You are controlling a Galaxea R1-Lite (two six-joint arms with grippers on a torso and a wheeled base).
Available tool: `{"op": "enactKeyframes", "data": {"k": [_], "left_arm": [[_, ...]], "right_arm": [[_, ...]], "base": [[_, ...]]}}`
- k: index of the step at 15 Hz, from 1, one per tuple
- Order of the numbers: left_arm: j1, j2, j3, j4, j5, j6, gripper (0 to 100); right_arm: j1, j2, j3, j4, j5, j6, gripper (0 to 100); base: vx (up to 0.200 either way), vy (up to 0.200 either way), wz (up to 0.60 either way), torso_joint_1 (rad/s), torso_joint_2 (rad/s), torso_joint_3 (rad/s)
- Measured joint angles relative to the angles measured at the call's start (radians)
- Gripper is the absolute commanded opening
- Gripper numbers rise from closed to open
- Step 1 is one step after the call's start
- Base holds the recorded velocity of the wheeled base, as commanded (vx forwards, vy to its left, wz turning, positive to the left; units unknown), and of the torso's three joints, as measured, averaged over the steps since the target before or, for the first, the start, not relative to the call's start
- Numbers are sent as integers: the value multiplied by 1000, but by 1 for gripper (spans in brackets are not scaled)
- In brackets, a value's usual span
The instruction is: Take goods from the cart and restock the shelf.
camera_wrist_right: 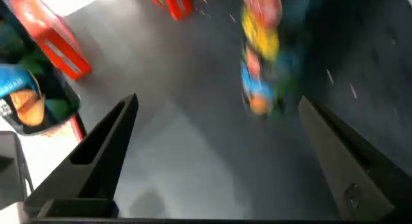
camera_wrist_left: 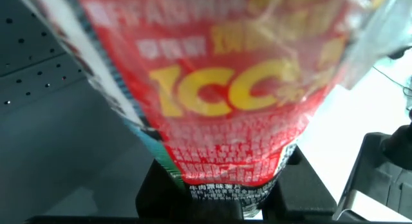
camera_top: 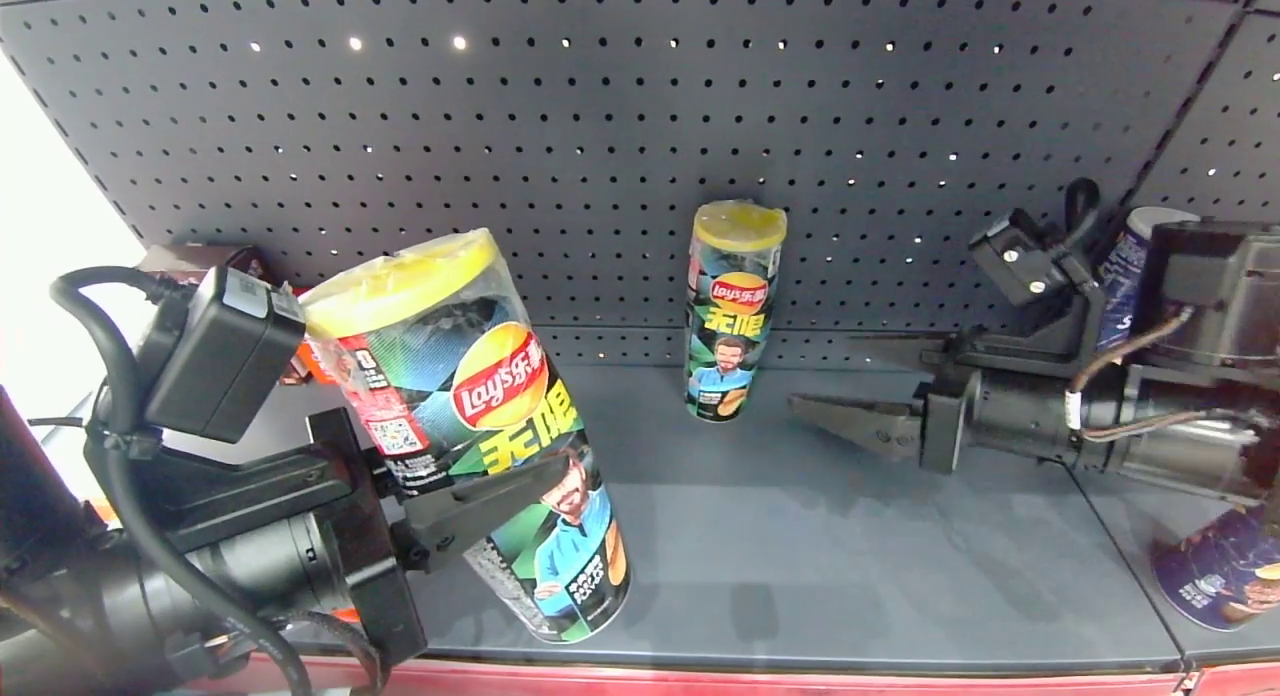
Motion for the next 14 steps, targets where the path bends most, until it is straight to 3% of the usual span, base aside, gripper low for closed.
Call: {"op": "enactKeyframes", "data": {"k": [2, 4, 7, 14], "left_arm": [[30, 0, -1, 0, -39, 0, 0], [71, 0, 0, 0, -85, 0, 0], [109, 1, -1, 0, -118, 1, 0], [120, 2, 8, 0, -120, -1, 0]], "right_arm": [[-39, 98, -52, -101, 120, -28, 100], [-69, 180, -89, -169, 163, -34, 100], [-84, 259, -143, -180, 168, -36, 100], [-55, 355, -207, -184, 170, -36, 100]], "base": [[0, 0, 0, 0, 0, 0], [0, 0, 0, 0, 0, 0], [0, 0, 0, 0, 0, 0], [0, 0, 0, 0, 0, 0]]}}
